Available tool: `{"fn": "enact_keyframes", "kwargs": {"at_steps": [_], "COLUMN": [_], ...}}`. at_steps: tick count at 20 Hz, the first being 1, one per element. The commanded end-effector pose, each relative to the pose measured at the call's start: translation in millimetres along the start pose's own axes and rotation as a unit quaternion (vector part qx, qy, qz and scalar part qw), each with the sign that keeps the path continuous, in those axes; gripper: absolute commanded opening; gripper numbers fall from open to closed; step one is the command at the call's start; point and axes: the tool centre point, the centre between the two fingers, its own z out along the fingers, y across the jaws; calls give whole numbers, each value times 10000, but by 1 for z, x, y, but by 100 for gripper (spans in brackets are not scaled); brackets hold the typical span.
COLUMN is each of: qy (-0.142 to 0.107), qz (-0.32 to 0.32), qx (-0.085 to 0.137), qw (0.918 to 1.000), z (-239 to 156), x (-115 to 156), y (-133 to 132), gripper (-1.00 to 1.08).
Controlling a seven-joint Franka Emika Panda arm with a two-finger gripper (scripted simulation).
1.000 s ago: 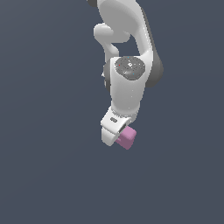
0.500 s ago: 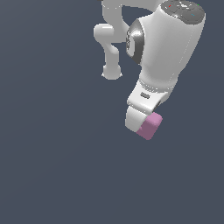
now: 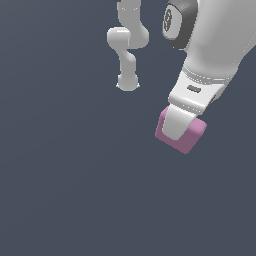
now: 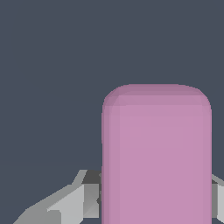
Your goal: Pick up the object and move it to a goal position.
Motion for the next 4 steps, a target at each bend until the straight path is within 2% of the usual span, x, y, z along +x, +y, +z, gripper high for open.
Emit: {"fn": "enact_keyframes", "kwargs": {"at_steps": [1, 4], "qy": [-2, -2], "qz": [6, 6], "qx": [1, 1], "qw": [10000, 10000], "z": [-4, -5], "x": [3, 3], "y": [-1, -1], "gripper": [-100, -100]}}
